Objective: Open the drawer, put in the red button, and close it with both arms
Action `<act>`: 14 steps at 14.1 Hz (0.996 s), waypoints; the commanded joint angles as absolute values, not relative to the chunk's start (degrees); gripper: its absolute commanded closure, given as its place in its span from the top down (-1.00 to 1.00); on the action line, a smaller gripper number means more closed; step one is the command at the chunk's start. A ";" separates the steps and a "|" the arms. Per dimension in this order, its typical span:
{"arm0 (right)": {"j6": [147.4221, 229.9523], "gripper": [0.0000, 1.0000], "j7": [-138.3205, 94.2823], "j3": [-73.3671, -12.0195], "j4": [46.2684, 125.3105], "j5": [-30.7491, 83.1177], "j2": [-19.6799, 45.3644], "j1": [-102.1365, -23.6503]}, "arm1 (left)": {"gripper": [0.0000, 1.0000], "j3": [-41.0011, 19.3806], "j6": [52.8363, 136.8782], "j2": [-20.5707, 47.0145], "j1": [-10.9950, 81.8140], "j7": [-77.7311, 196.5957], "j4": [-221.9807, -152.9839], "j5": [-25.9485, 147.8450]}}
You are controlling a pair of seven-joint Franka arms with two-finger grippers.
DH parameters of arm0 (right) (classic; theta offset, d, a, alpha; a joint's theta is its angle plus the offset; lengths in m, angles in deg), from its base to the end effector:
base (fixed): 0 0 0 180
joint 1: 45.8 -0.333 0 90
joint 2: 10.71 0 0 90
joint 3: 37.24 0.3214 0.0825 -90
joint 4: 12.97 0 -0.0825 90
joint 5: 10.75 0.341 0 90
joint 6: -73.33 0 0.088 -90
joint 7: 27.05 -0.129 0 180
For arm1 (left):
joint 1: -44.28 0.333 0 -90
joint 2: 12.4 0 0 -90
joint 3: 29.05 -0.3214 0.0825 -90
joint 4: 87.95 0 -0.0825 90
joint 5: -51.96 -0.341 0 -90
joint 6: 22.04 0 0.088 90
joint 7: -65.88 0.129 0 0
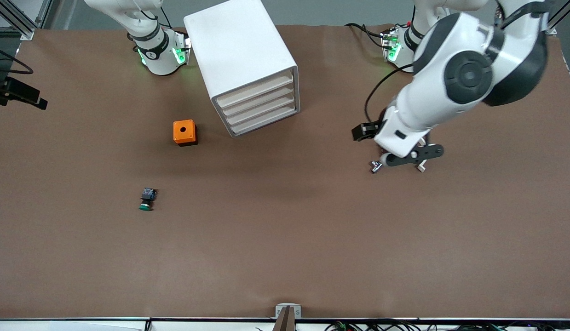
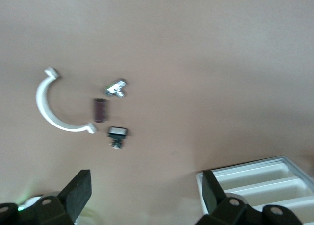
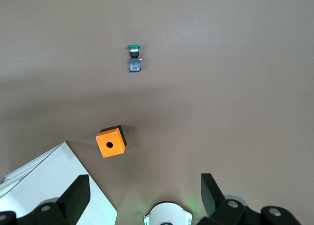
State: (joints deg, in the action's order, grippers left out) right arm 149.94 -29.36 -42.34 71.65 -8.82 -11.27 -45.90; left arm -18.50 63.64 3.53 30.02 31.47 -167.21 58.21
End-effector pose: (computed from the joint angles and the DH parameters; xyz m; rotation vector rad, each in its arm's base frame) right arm 0.4791 -0.0372 0.6333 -3.0923 0.1886 0.2005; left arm 0.5255 -0.2437 0.5328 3.0525 0.2616 -0.3367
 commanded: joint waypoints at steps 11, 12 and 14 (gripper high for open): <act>156.21 1.00 -29.69 -42.78 84.76 -8.55 -22.48 -46.76 | 0.99 -30.02 67.67 -17.57 42.08 60.43 -186.10 55.75; 156.39 1.00 -29.69 -42.78 85.20 -8.55 -22.75 -46.67 | 0.99 -30.01 70.39 -19.24 42.35 60.43 -188.29 54.87; 156.91 1.00 -29.60 -42.78 86.25 -8.64 -23.63 -46.32 | 0.99 -29.84 73.75 -20.48 42.52 60.43 -189.90 54.16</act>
State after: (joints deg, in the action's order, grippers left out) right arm 155.67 -29.36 -42.80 83.41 -8.82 -21.11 -46.79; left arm -30.38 70.04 -17.12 42.40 60.06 -185.74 55.80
